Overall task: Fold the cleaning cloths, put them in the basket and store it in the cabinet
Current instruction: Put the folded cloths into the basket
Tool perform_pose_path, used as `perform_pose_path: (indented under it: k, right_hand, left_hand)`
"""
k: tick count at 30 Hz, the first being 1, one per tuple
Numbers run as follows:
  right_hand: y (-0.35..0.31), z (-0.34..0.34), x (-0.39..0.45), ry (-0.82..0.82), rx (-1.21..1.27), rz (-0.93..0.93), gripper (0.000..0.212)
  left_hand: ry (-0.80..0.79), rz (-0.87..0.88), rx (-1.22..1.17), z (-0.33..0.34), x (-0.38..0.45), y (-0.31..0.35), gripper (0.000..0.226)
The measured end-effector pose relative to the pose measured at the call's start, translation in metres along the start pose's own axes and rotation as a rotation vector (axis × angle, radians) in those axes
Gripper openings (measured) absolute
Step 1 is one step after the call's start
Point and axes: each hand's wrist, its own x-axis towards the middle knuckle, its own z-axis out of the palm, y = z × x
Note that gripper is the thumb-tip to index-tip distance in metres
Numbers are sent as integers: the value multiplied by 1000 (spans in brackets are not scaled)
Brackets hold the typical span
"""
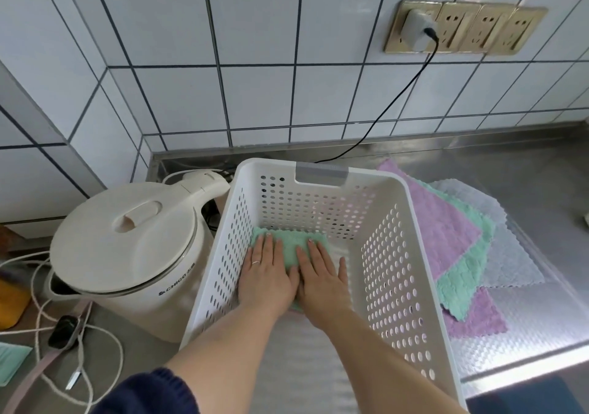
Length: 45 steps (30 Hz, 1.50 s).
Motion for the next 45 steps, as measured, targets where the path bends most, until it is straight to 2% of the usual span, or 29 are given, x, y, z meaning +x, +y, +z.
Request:
perform_pose_path:
  k: [4, 8, 12, 15, 19, 23, 26, 29, 31, 34, 35, 37, 39, 45]
  right_hand:
    - [1, -1, -5, -27, 55, 69, 84]
    - [-5, -18, -3, -42, 180, 175, 55]
    - [-9, -51, 3, 72, 349, 213, 51]
    - [-16, -88, -4, 94, 506, 186, 47]
    - [-24, -138, -31, 58, 458, 94, 44]
    - [-27, -171, -79, 35, 456, 64, 44]
    - [-22, -181, -122, 76, 483, 73, 44]
    - [-9, -177, -162, 132, 416, 76, 50]
    - [-4, -168, -188, 197, 395, 109, 57]
    - [3, -151, -214, 230, 467, 250, 70]
    - [3, -147, -221, 193, 532, 313, 72]
    - [0, -137, -230, 112, 646, 397, 68]
    - [-4, -129, -236, 119, 739, 448, 57]
    - [-14, -127, -236, 207, 810, 529, 52]
  left_hand:
    - [-7, -5, -2, 1, 0, 0, 70]
    - [-36, -9, -44, -8, 1, 1, 72]
    - [-71, -22, -184, -43, 2, 14, 70]
    - [-79, 46, -227, -82, -1, 23, 52]
    - [-122, 147, -274, -133, -33, 23, 44]
    - [-15, 252, -341, -153, -85, 0, 40]
    - [78, 256, -485, -153, -124, -25, 46]
    - [196, 256, -532, -146, -151, -49, 52]
    - [217, 250, -636, -140, -167, -61, 61]
    - [106, 171, -955, -133, -190, -70, 69]
    - [47, 123, -1040, -131, -196, -70, 66]
    - [-82, 17, -1153, -123, -201, -72, 47]
    - [-157, -52, -1190, -122, -202, -74, 35]
    - [-204, 6, -1177, -126, -199, -77, 58]
